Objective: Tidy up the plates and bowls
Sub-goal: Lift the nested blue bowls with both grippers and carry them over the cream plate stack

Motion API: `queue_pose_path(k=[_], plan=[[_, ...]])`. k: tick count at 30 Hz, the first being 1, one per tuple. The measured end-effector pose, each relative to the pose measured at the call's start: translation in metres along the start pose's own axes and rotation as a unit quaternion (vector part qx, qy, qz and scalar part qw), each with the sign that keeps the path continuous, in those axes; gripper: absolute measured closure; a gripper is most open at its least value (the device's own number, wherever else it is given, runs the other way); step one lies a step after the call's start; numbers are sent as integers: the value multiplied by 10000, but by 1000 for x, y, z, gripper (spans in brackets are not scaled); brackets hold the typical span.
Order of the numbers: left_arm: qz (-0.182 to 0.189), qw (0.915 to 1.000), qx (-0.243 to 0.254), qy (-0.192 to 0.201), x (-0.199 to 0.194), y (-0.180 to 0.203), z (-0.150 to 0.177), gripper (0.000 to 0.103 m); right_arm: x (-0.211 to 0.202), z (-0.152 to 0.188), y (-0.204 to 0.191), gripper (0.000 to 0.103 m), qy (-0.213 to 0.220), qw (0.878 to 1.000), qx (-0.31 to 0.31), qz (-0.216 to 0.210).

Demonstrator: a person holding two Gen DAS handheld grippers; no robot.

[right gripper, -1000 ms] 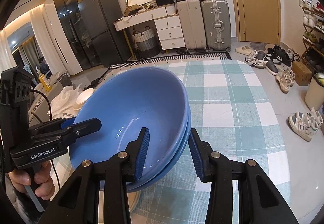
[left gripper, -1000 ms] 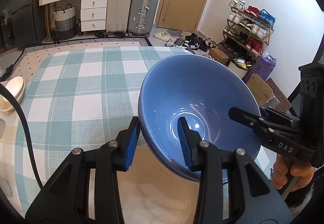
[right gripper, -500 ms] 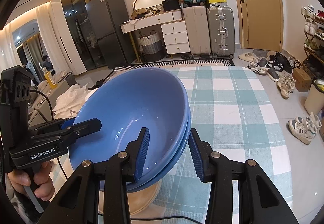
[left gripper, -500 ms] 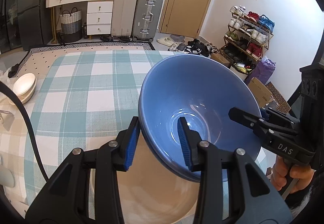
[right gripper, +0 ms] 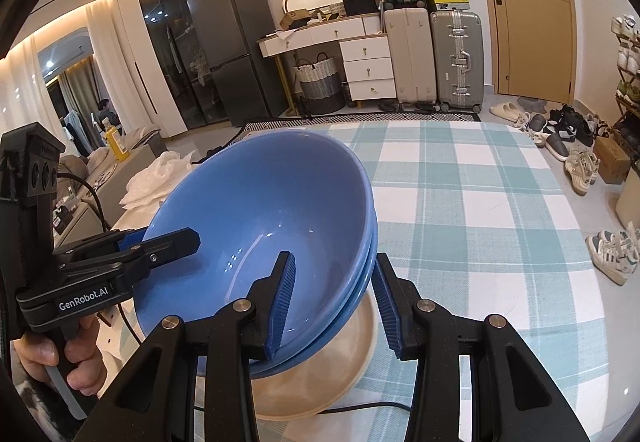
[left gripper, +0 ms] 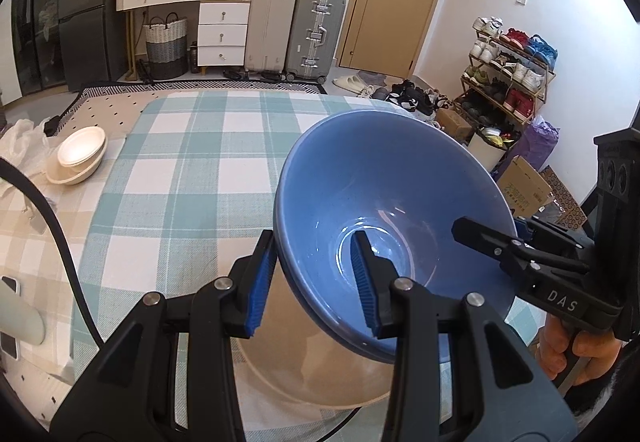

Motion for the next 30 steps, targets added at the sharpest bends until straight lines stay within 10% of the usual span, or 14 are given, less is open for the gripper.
queue_pose_path(k=[30], plan=[[-333, 9985, -42, -425, 48, -32, 31, 68, 52, 34, 0, 61, -341, 9993, 167, -20]])
Point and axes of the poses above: each gripper's, at about its wrist camera, not at the fingertips, and x roughly the way its jaws point, y to its right, z to its underside, the point moved 5 cm from there along x, roughly the way its jaws point, and after that the axes turned 9 degrees about y, right-handed, at the moved point
